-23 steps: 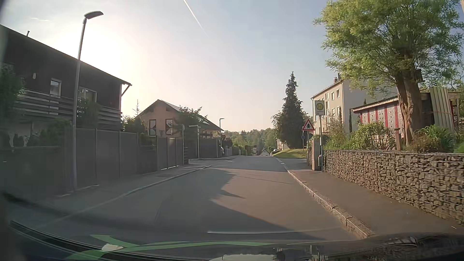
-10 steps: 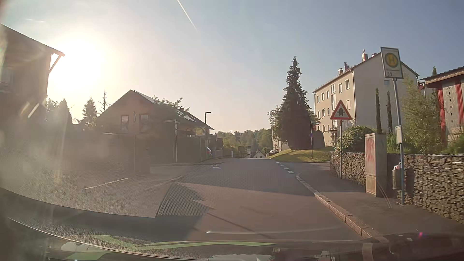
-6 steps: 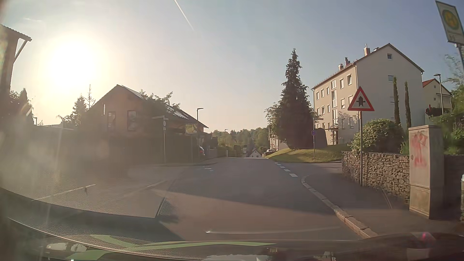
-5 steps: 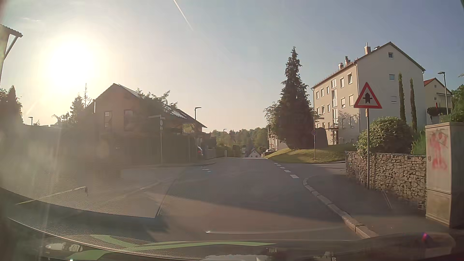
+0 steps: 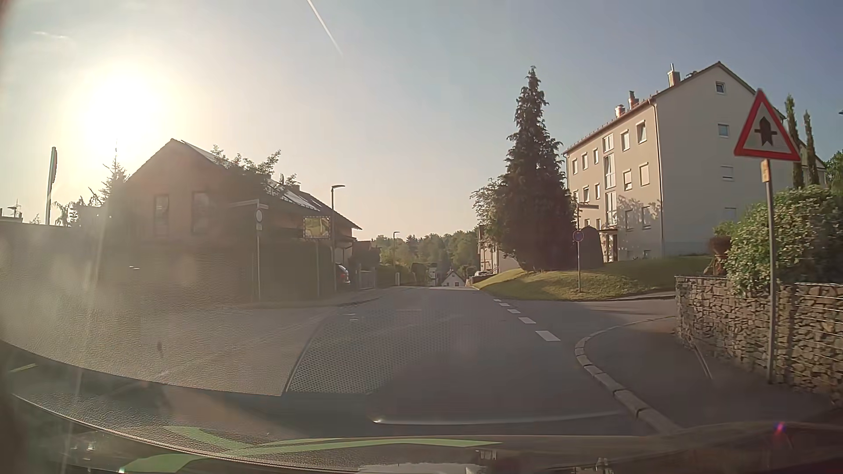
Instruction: Follow the waypoints while adhering to traffic rules and regulations
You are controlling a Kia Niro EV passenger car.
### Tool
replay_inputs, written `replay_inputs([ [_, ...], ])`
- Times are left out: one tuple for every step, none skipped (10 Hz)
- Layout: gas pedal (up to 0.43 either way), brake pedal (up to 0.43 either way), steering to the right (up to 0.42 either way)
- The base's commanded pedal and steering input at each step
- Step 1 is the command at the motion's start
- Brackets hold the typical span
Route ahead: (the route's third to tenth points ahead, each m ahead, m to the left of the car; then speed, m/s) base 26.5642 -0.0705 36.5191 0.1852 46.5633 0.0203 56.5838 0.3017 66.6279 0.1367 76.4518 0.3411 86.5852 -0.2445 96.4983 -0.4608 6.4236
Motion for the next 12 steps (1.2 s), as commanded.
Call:
replay_inputs([
  [0.059, 0.000, 0.019],
  [0.059, 0.000, 0.016],
  [0.059, 0.000, 0.013],
  [0.059, 0.000, 0.011],
  [0.059, 0.000, 0.009],
  [0.059, 0.000, 0.008],
  [0.059, 0.000, 0.004],
  [0.059, 0.000, 0.000],
  [0.059, 0.000, -0.002],
  [0.059, 0.000, -0.003],
  [0.059, 0.000, -0.004],
  [0.059, 0.000, -0.005],
])
